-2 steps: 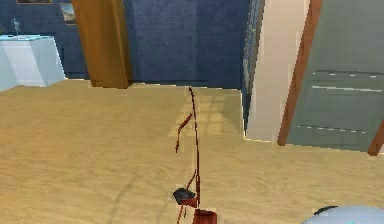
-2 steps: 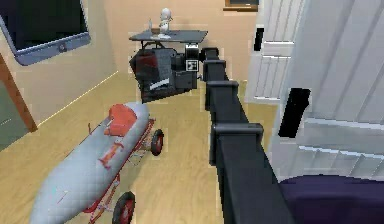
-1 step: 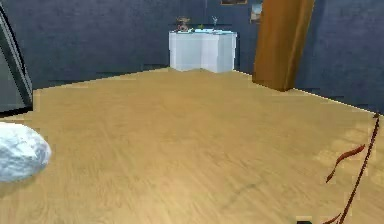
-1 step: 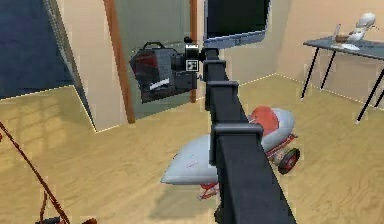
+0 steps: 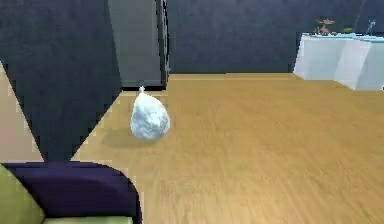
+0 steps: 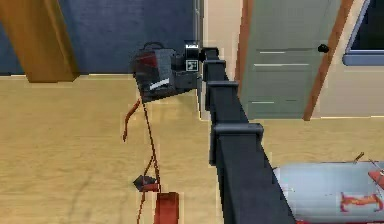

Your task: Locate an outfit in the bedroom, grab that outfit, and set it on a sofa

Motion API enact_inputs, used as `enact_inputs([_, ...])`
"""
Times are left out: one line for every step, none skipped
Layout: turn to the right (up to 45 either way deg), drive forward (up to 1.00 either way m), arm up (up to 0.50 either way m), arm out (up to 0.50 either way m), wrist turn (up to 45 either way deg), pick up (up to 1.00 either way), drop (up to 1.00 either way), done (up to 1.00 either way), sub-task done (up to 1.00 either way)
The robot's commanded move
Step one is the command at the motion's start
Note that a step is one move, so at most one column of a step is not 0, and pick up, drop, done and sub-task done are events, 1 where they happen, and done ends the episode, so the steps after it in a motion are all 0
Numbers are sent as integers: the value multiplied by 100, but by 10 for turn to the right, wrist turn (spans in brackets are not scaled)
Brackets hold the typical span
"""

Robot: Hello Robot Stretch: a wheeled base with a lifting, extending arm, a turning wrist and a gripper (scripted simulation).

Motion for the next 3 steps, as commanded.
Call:
enact_inputs([450,0,0,0,0,0,0,0,0])
enact_inputs([450,0,0,0,0,0,0,0,0])
enact_inputs([60,0,0,0,0,0,0,0,0])
